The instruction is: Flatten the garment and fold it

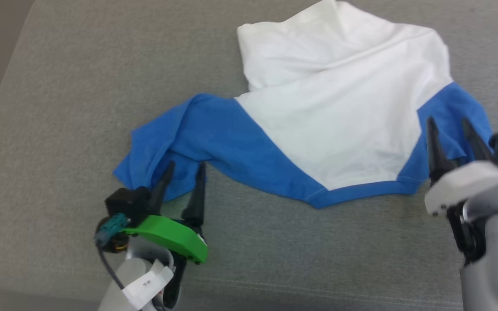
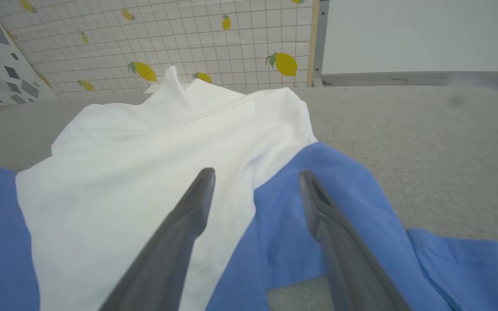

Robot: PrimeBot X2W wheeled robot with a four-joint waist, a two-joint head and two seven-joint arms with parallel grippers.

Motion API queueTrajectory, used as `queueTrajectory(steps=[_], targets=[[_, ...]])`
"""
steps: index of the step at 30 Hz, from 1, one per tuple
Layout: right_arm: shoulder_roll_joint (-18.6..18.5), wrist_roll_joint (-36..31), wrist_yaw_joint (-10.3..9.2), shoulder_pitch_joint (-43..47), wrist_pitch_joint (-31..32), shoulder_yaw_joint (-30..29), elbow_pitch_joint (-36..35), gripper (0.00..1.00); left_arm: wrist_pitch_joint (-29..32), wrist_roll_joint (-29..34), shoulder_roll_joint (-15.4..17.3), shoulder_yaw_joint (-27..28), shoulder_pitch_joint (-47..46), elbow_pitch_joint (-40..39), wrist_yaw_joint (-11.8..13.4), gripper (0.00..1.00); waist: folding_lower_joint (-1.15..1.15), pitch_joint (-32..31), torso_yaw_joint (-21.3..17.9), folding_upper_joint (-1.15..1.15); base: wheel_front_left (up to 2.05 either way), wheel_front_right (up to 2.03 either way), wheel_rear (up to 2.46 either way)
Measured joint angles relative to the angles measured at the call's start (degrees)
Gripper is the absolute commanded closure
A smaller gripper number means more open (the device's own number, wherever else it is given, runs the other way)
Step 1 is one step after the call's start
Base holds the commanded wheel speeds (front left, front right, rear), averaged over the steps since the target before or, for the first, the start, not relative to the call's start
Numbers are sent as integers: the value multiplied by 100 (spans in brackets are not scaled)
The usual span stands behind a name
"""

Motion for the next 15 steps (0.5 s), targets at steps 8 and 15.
queueTrajectory(steps=[8,15], targets=[[80,490,-1,1045,221,-20,-899,0,1014,-721,-8,-412,-97,503,377,0,0,-282,-461,0,0,0,0],[86,701,-2,1280,277,193,-1113,0,1677,-927,-11,-470,-527,1053,1094,0,0,-359,-748,0,0,0,0]])
